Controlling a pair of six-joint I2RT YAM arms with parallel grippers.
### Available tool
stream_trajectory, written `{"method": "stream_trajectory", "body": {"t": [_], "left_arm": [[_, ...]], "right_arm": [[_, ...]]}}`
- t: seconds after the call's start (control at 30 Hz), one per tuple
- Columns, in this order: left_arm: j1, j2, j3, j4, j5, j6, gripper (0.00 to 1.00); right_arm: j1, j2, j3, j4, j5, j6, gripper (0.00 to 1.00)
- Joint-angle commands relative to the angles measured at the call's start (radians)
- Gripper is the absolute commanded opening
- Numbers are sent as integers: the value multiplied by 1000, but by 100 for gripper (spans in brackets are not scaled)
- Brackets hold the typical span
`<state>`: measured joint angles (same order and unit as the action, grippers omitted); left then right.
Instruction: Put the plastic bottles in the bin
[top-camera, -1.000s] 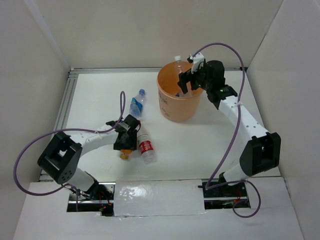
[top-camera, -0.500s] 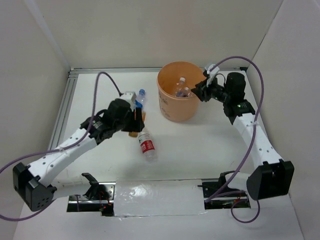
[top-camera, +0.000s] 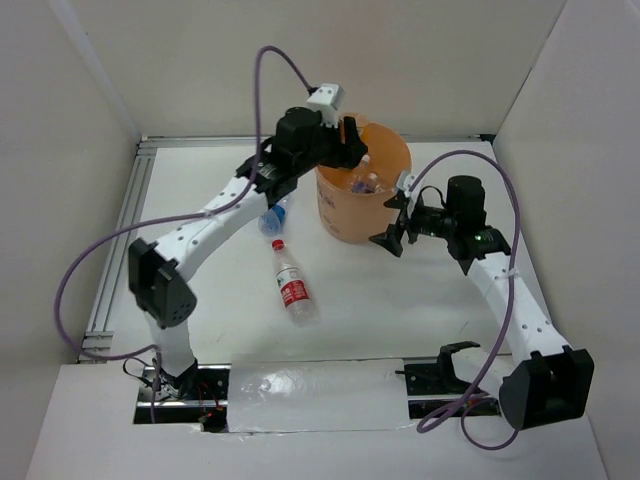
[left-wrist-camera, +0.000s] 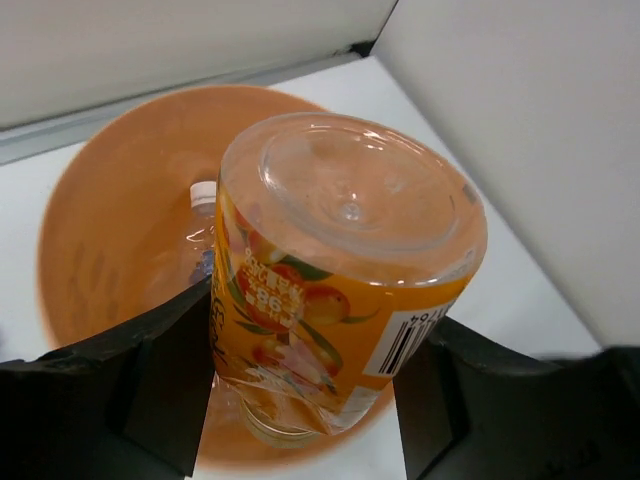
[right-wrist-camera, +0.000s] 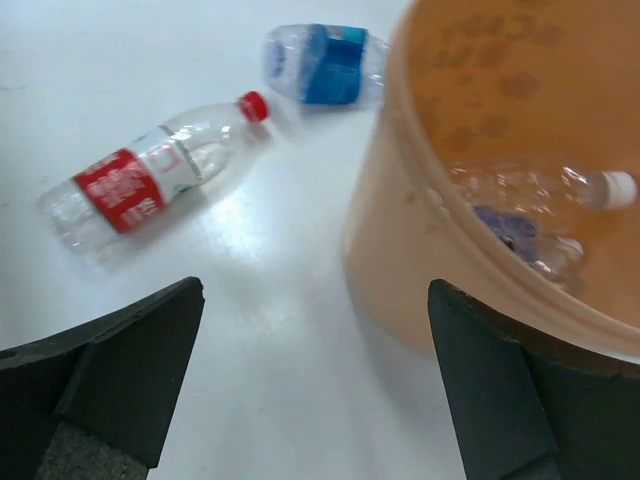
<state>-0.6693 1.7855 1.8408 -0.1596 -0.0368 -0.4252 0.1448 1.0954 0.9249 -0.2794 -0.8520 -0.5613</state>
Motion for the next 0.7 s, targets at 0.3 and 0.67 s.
{"method": "stream_trajectory", "body": {"t": [0.3, 0.67], "left_arm": [[7, 74, 166, 17, -41, 15, 99], [63, -498, -487, 39, -523, 89, 99]], "right_arm": [[484, 107, -110, 151, 212, 233, 98], [734, 481, 14, 364, 677, 817, 100]]}}
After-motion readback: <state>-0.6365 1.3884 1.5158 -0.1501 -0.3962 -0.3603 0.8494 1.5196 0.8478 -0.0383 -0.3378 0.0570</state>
